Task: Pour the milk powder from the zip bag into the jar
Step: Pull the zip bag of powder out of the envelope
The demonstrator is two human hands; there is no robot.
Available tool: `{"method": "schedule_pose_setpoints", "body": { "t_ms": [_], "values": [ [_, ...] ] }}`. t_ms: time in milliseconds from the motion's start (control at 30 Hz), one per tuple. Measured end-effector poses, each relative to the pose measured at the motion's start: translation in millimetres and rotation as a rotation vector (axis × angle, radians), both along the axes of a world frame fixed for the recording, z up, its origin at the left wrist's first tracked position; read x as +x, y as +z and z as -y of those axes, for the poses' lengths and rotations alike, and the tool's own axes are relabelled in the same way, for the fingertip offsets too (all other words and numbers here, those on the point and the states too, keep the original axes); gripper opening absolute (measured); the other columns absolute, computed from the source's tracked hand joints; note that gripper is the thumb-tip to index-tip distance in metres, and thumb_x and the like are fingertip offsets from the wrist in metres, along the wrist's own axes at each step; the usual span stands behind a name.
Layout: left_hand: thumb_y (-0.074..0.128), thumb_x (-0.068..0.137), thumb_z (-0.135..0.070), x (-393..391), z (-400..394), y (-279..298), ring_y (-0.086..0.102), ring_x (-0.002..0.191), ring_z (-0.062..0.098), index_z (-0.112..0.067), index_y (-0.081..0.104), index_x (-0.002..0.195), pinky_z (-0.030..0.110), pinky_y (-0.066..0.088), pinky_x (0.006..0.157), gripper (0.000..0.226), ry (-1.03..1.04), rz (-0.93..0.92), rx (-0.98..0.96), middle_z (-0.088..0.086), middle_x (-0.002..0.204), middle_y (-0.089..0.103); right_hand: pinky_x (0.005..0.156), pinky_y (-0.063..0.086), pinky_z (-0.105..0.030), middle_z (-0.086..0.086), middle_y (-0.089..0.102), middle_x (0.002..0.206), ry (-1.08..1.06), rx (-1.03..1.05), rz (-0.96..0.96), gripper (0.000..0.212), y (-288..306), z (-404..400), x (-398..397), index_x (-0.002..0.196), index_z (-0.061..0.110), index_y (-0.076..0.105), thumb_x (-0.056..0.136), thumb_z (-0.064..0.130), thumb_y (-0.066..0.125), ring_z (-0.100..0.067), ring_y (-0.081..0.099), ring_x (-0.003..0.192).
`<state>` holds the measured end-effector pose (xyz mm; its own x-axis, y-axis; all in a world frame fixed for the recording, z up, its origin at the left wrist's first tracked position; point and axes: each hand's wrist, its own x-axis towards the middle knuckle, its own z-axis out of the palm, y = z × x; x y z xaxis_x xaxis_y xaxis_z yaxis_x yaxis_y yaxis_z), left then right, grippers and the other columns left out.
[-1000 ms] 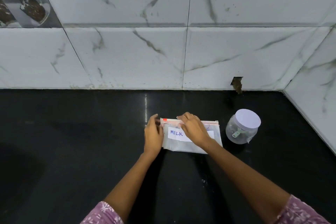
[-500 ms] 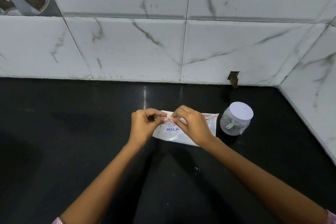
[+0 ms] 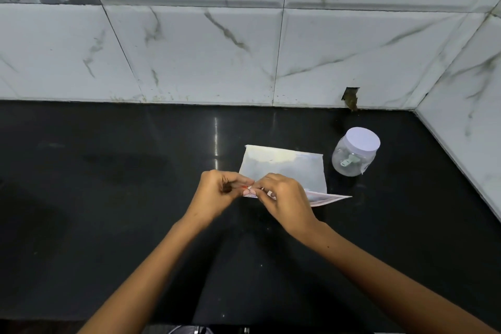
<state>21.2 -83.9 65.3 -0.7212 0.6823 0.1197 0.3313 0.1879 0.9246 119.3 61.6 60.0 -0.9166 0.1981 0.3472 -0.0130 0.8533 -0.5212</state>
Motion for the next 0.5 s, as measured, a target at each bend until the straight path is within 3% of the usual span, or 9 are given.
{"method": "schedule_pose_setpoints", "body": {
  "t_ms": [200,400,500],
  "values": [
    [0.071,0.078,0.009,26,1,-20,0.073,0.088,0.007,-0.01,0.075,0.099,0.021,0.056,0.083,0.028,0.017,0.035,-0.007,-0.001,0.091,0.077,0.08,0.044,-0.02,-0.006,0.073,0.102,-0.068,0.0,0.094,0.017,-16,4,21,0.103,0.015,0.07,0.089,0.019,0.062,-0.019,0.066,0.089],
    [0.083,0.072,-0.01,33,-13,-21,0.073,0.078,0.007,-0.015,0.079,0.083,0.022,0.058,0.075,0.014,-0.026,0.078,-0.097,-0.003,0.079,0.077,0.066,0.044,-0.032,-0.011,0.067,0.092,-0.065,0.028,0.174,0.013,-24,-4,42,0.101,0.013,0.062,0.09,0.013,0.055,-0.026,0.061,0.079],
    [0.088,0.063,-0.011,29,-23,-19,0.071,0.069,0.007,-0.01,0.077,0.083,0.017,0.056,0.068,0.023,-0.039,0.13,-0.18,0.001,0.074,0.075,0.064,0.047,-0.035,-0.01,0.065,0.091,-0.063,0.025,0.173,0.01,-27,-8,48,0.099,0.012,0.06,0.09,0.01,0.055,-0.026,0.06,0.077]
  ]
}}
